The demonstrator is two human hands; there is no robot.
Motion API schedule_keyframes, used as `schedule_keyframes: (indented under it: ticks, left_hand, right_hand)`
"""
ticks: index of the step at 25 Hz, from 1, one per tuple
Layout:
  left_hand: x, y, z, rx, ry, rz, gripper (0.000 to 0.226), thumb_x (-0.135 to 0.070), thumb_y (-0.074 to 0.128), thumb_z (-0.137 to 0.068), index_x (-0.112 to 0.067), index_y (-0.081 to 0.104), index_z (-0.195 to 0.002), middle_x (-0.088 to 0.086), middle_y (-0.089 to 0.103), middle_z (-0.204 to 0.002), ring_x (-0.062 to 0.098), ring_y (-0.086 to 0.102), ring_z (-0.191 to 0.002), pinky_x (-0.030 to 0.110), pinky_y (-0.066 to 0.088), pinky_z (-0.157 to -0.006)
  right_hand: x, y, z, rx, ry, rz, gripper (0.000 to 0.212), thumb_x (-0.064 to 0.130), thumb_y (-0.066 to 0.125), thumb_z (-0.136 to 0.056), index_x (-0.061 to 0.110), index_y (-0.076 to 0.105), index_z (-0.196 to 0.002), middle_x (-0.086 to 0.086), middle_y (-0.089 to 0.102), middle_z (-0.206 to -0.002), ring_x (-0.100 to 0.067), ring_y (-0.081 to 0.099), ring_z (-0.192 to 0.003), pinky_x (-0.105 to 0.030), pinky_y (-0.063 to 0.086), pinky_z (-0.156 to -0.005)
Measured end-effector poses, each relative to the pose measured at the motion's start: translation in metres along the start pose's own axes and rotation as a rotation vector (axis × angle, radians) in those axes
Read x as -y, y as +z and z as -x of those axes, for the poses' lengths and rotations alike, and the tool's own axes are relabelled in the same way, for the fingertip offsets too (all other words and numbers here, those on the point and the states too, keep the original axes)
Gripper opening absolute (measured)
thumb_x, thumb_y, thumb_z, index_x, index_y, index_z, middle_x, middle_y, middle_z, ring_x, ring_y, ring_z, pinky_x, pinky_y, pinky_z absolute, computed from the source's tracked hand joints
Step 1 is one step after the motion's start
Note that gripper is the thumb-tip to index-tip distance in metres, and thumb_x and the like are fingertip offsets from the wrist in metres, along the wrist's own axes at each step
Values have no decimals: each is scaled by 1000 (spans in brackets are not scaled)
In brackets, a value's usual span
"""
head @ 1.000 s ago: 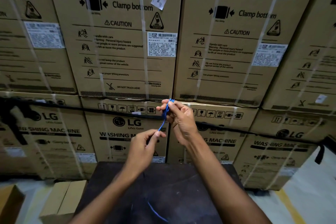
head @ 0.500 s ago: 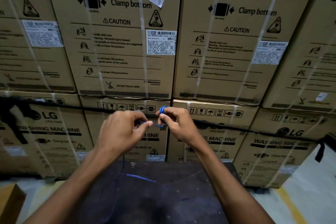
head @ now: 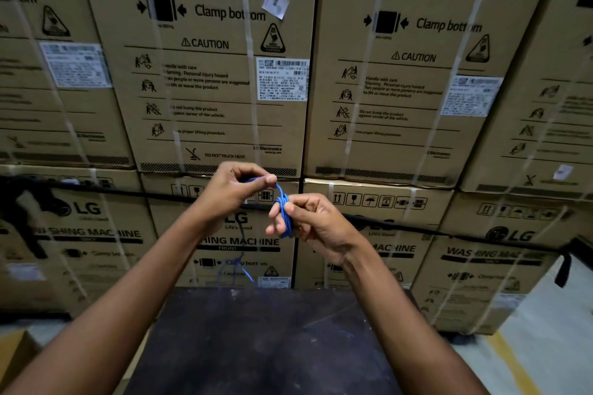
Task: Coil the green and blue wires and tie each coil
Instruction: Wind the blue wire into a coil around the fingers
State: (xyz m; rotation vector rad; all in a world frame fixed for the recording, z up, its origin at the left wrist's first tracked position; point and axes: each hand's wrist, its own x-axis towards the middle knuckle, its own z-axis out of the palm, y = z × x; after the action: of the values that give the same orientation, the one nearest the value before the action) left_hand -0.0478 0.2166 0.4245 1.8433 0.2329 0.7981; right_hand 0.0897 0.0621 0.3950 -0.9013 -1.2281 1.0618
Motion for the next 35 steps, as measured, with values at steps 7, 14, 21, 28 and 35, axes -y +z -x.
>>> schedule_keyframes:
  ticks: [7, 14, 21, 28, 35]
  left_hand:
    - [53, 70, 53, -67, -185, 110, 35, -20, 52, -105, -25, 75, -79, -12, 36, -49, 2, 29, -43, 16, 21, -41]
    - [34, 61, 80, -184, -13, -473, 26, -47, 54, -89, -35, 75, -80, 2, 64, -58, 7, 49, -50, 34, 41, -53]
    - [-10, 30, 61, -235, 69, -652, 11, -38, 75, -85, -29, 78, -80, -8, 55, -48, 6, 45, -44, 27, 35, -48]
    - [-45, -9, 7, -13, 60, -523, 13, -35, 85, -79, -22, 80, -78, -11, 70, -61, -2, 56, -53, 16, 42, -52]
    - [2, -7, -3, 101, 19, -99, 12, -13, 75, -86, -1, 75, -85, 2, 73, -78, 7, 63, -72, 15, 48, -65]
  right_hand:
    - [5, 3, -18, -286, -171, -334, 21, 13, 55, -97, 1, 70, -106, -9, 77, -87, -18, 75, -88, -26, 60, -82]
    - [-12, -22, -22, -500, -205, 108, 24, 7, 53, -103, 0, 74, -92, -11, 75, -101, -24, 73, -94, -29, 58, -85]
    - [-15, -24, -18, -384, -207, 593, 19, 0, 55, -100, -10, 71, -99, -23, 75, -92, -19, 71, -87, -31, 59, -87]
    - [1, -13, 7, -61, 12, 379, 27, 6, 46, -106, -14, 64, -114, -19, 71, -91, -26, 72, -95, -28, 56, -84]
    - [8, -2, 8, 13, 48, 57, 31, 12, 46, -106, -11, 63, -117, -15, 69, -87, -29, 71, -95, -35, 56, -90]
